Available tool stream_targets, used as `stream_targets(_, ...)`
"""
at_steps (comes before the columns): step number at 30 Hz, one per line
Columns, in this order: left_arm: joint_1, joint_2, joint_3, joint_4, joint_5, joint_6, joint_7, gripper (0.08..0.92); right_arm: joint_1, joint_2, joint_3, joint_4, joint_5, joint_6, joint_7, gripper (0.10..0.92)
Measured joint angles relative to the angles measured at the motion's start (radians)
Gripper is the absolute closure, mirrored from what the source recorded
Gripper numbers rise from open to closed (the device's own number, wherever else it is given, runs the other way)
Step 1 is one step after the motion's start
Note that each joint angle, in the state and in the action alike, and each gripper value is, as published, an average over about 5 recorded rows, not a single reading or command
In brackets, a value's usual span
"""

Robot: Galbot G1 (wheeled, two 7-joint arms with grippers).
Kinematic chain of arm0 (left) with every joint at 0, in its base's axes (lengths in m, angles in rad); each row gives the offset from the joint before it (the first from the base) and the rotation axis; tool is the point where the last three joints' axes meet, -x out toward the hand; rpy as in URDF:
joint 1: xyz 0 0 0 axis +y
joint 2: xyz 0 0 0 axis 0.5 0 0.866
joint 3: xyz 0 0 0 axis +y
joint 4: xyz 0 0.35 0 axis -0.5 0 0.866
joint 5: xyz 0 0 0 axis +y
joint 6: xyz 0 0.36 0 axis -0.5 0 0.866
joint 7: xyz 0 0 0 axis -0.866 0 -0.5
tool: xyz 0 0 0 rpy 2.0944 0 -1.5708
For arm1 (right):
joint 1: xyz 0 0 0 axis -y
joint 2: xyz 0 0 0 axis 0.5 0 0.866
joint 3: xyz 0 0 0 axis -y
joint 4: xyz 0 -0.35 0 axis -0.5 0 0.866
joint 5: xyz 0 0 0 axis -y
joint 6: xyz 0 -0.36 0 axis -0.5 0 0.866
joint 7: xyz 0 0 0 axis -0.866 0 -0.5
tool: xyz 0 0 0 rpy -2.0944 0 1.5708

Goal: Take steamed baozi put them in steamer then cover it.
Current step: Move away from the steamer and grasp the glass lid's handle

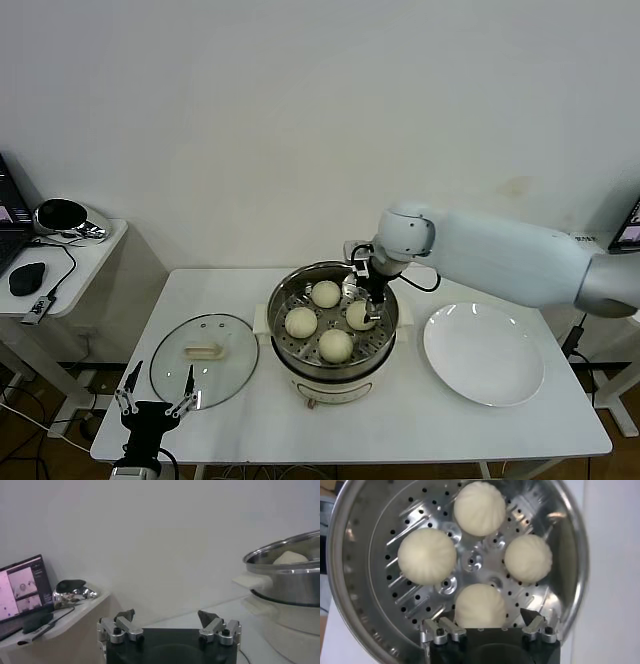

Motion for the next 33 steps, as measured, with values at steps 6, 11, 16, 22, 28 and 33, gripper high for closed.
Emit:
stream_targets(6, -0.003, 0.001, 0.000, 0.006, -0.005, -0.003, -0.002, 0.177, -0.070, -0.107, 0.105, 0.104, 0.074, 0.035, 0.143, 0.203)
stream_targets(11, -0.003, 0.001, 0.007, 0.008, -0.009, -0.012, -0.008, 0.177, -0.245, -0.214, 0.277, 0.185, 0.122, 0.143, 0.340, 0.203)
stream_targets(16, -0.002, -0.006, 0.017, 0.006, -0.009, -0.017, -0.018, 0.177, -0.536, -0.255, 0.548, 0.229, 0.119, 0.304, 0.512, 0.203)
stream_targets(22, -0.006, -0.015, 0.029, 0.011, -0.004, -0.017, -0.035, 0.177, -0.931, -0.195, 0.943, 0.273, 0.041, 0.501, 0.620, 0.203)
stream_targets(28, -0.020, -0.019, 0.037, 0.033, 0.045, -0.022, -0.073, 0.177, -1.289, -0.078, 1.317, 0.325, -0.042, 0.650, 0.657, 0.203)
stream_targets(33, -0.041, -0.005, 0.022, 0.077, 0.169, -0.029, -0.105, 0.177, -1.536, 0.018, 1.575, 0.378, -0.072, 0.723, 0.667, 0.203)
